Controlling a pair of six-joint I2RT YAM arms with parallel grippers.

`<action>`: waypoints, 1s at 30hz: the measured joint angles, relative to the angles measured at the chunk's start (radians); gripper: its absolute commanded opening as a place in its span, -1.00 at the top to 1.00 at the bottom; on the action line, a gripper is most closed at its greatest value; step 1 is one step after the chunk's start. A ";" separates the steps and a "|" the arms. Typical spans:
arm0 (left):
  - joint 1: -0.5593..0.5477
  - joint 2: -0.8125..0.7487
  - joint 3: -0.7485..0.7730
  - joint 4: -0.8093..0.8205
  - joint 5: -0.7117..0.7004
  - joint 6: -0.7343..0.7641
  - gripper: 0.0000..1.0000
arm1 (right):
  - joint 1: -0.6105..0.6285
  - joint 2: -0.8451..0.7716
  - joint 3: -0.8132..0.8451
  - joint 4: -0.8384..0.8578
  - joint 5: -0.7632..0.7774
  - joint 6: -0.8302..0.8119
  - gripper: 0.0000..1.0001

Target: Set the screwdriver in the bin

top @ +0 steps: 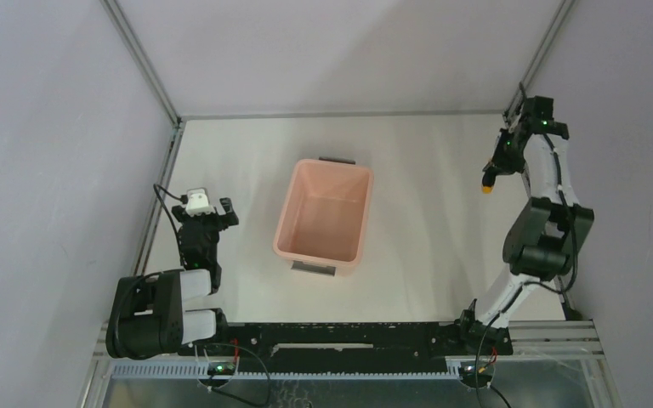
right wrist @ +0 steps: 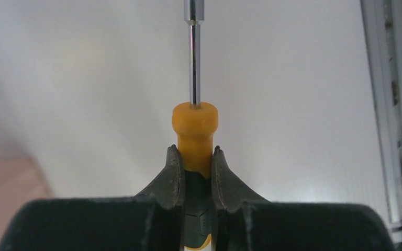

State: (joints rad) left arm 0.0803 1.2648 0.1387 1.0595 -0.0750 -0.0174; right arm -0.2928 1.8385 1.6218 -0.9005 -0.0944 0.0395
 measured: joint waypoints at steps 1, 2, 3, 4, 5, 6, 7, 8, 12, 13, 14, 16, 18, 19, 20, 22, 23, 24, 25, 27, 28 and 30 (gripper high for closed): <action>0.000 0.000 0.000 0.000 0.000 0.000 -1.00 | 0.003 -0.045 0.002 -0.026 -0.012 0.031 1.00; 0.000 0.000 0.000 0.000 0.000 0.000 -1.00 | 0.009 -0.091 0.002 -0.049 -0.027 0.061 1.00; 0.000 0.000 0.000 0.000 0.000 0.000 -0.99 | 0.016 -0.136 0.002 -0.072 -0.040 0.088 1.00; 0.000 0.000 0.000 0.000 0.000 0.000 -1.00 | 0.032 -0.174 0.002 -0.089 -0.045 0.109 1.00; 0.000 0.000 0.000 0.000 0.000 0.000 -0.99 | 0.058 -0.211 0.003 -0.107 -0.044 0.133 1.00; 0.000 0.000 0.000 0.000 0.000 0.000 -1.00 | 0.095 -0.246 0.003 -0.122 -0.043 0.157 1.00; 0.000 0.000 0.000 0.000 0.000 0.000 -1.00 | 0.141 -0.275 0.005 -0.134 -0.042 0.181 1.00; 0.000 0.000 0.000 0.000 0.000 0.000 -1.00 | 0.204 -0.299 0.010 -0.147 -0.040 0.206 1.00; 0.000 0.000 0.000 0.000 0.000 0.000 -1.00 | 0.505 -0.314 0.089 -0.186 -0.042 0.304 1.00; 0.000 0.000 0.000 0.000 0.000 0.000 -0.99 | 0.565 -0.307 0.109 -0.188 -0.038 0.320 1.00; 0.000 0.000 0.000 0.000 0.000 0.000 -1.00 | 0.635 -0.296 0.132 -0.192 -0.035 0.344 1.00; 0.000 0.000 0.000 0.000 0.000 0.000 -1.00 | 0.768 -0.260 0.177 -0.188 -0.018 0.399 0.89; 0.000 0.000 0.000 0.000 0.000 0.000 -1.00 | 0.861 -0.221 0.194 -0.166 0.008 0.451 0.88; 0.000 0.000 0.000 0.000 0.000 0.000 -1.00 | 0.895 -0.202 0.193 -0.153 0.023 0.476 0.87; 0.000 0.000 0.000 0.000 0.000 0.000 -1.00 | 0.930 -0.178 0.191 -0.135 0.043 0.504 0.86; 0.000 0.000 0.000 0.000 0.000 0.000 -1.00 | 0.975 -0.132 0.180 -0.095 0.072 0.547 0.86; 0.000 0.000 0.000 0.000 0.000 0.000 -1.00 | 1.003 -0.105 0.165 -0.061 0.090 0.570 0.85; 0.000 0.000 0.000 0.000 0.000 0.000 -1.00 | 1.025 -0.082 0.149 -0.034 0.103 0.587 0.85; 0.000 0.000 0.000 0.000 0.000 0.000 -1.00 | 1.042 -0.061 0.132 -0.012 0.116 0.603 0.85; 0.000 0.000 0.000 0.000 0.000 0.000 -1.00 | 1.064 -0.027 0.097 0.029 0.133 0.630 0.85; 0.000 0.000 0.000 0.000 0.000 0.000 -1.00 | 1.075 -0.010 0.071 0.052 0.145 0.645 0.84; 0.000 0.000 0.000 0.000 0.000 0.000 -1.00 | 1.093 0.010 0.013 0.101 0.173 0.664 0.80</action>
State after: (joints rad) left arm 0.0803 1.2648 0.1387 1.0595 -0.0750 -0.0170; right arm 0.8001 1.8488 1.6352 -0.7990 0.0784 0.7036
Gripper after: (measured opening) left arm 0.996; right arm 0.241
